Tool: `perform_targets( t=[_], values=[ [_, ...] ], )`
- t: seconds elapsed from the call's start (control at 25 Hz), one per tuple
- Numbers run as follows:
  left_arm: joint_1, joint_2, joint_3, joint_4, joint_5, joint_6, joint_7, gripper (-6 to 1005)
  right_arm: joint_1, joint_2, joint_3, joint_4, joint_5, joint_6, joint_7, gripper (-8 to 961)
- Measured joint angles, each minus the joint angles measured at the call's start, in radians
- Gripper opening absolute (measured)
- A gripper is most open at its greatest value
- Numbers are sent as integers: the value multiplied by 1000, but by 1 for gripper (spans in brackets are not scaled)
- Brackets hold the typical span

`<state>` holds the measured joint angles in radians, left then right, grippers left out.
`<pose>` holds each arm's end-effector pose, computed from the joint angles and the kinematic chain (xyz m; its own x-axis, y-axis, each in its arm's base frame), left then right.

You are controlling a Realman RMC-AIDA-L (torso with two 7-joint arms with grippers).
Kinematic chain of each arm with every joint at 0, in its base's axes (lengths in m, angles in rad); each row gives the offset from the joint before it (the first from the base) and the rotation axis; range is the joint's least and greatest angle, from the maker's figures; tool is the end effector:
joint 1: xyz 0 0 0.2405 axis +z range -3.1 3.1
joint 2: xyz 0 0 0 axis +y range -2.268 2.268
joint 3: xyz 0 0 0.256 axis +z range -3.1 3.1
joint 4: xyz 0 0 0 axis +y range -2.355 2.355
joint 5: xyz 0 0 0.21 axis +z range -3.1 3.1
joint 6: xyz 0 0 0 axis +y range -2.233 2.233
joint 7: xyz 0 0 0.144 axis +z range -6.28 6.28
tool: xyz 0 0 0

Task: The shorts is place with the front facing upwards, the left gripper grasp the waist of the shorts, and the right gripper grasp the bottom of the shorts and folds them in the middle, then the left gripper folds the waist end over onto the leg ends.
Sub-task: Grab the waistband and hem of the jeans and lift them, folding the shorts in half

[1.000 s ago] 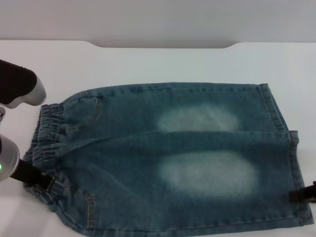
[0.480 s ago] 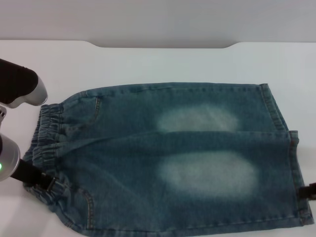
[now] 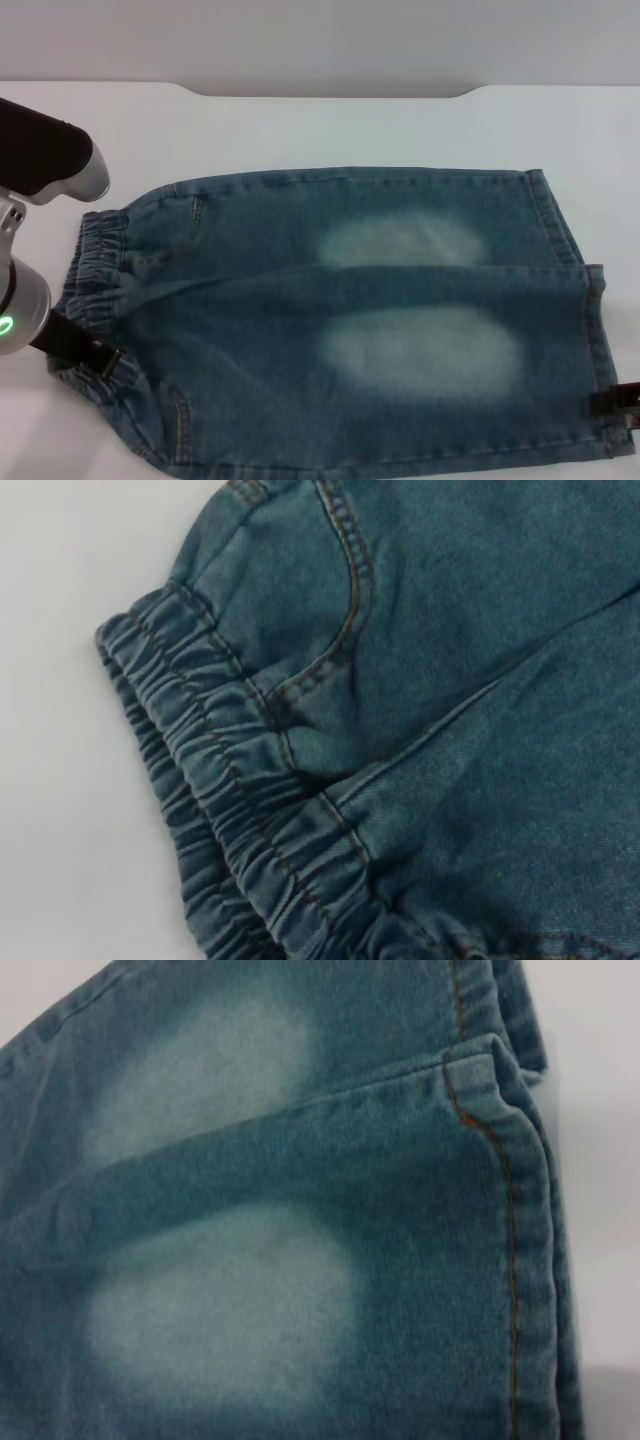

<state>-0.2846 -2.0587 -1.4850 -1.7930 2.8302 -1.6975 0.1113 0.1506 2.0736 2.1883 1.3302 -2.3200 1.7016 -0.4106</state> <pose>-0.2060 0.2817 0.0232 0.4867 0.8625 -0.1384 0.5852 -0.4396 -0.6814 0.3183 0.2436 0.0575 0.0173 -0.9774 -0.2109 -0.9882 0.0153 -0.1522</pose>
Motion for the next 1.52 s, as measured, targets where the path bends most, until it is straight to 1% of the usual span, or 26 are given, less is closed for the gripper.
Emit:
perform_targets(
  t=[0.08,0.28,0.64,0.96,1.52],
  values=[
    [-5,0,0,0,0,-4,0,35,0,0,0,-3,-1,0,0,467],
    [-18,0,0,5,0,-7,-1,35,1,0,1,-3,-3,1,4,610],
    [-24,0,1,16,0,-10,-1,35,5,-1,2,5,2,24,40,609],
    [-26,0,6,29,0,-10,0,35,-2,-1,-1,35,5,36,64,610],
    [-28,0,10,32,-2,-10,7,35,-24,2,1,30,5,34,73,609]
  ],
)
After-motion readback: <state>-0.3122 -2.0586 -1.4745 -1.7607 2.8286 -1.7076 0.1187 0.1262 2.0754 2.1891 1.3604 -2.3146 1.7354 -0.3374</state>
